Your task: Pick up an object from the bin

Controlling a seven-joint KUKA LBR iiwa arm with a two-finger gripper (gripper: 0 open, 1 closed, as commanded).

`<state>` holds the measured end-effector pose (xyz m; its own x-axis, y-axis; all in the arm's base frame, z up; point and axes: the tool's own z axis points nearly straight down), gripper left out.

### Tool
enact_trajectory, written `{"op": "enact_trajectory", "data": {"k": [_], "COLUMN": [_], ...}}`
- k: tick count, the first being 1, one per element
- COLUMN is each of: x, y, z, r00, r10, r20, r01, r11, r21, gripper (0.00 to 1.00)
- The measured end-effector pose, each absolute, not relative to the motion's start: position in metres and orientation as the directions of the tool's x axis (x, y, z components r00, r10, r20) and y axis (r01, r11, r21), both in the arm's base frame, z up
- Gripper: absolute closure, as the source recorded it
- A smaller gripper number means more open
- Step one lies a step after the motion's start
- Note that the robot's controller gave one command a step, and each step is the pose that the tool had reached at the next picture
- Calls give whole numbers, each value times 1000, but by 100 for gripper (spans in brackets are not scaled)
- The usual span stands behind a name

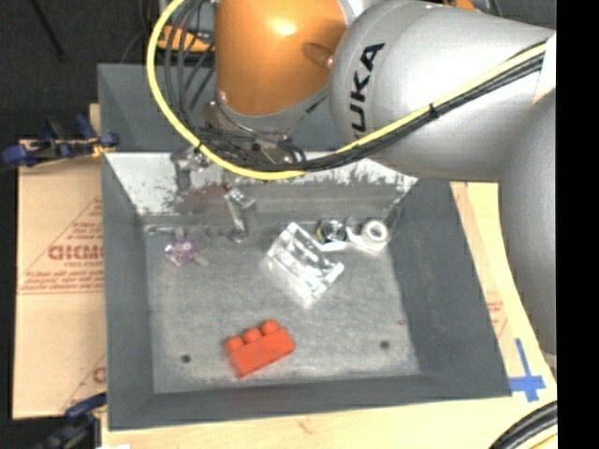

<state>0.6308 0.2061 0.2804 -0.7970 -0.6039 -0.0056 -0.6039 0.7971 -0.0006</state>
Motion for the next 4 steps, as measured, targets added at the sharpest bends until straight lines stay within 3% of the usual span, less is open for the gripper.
{"op": "enact_trajectory", "data": {"k": [1,2,3,4], "x": [629,639,645,647], "y": [205,191,186,187], "z": [173,140,66,72], "r00": [-818,-961,-977,-977], "r10": [-575,-277,-211,-212], "r20": [2,-1,1,-6], "r01": [-575,-277,-211,-212], "r11": [818,961,977,977], "r21": [3,1,1,1], "gripper": [0,0,0,100]}}
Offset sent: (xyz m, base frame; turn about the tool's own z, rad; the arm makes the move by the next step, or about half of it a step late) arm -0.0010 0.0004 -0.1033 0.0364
